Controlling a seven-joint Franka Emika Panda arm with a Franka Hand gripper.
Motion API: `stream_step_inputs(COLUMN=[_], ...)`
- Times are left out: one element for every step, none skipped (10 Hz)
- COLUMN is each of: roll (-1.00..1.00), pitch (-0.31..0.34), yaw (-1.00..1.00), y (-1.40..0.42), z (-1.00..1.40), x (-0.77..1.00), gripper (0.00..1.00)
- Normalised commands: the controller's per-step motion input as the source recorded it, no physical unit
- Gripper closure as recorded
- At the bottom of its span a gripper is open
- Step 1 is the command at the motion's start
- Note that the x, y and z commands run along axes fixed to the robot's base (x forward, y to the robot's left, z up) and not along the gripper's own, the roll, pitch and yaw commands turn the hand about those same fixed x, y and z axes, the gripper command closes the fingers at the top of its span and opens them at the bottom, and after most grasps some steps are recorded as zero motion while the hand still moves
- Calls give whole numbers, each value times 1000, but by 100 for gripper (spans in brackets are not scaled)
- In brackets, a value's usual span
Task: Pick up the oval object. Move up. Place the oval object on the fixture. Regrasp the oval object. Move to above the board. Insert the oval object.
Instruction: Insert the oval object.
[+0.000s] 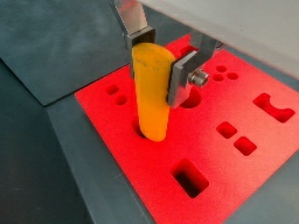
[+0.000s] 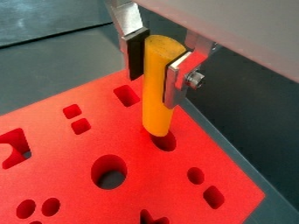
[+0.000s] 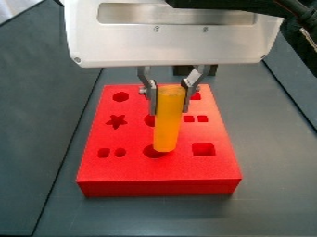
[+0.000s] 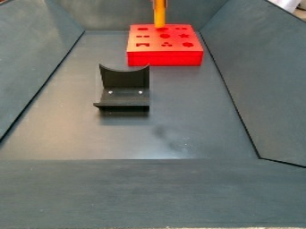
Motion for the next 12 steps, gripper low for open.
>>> stream_step_inputs(roll=[0,0,7,3,0,0,0,1,0,9,21,14], pitch=[-76,-61,-36,0,0,0,0,0,0,0,-11,-3], yaw=[0,0,-51,-3,-151,-197,0,0,0,0,0,0], y=[0,0,0,0,-17,-29,0,0,0,0,-9,-31], z=[-83,-117,-134,0,0,0,-20,-80,-131,-189,-260,-217], x=[-11,-46,-40,0,-100,-51,0,0,0,0,0,0], gripper=[100,100,100,100,100,100,100,100,100,100,100,100])
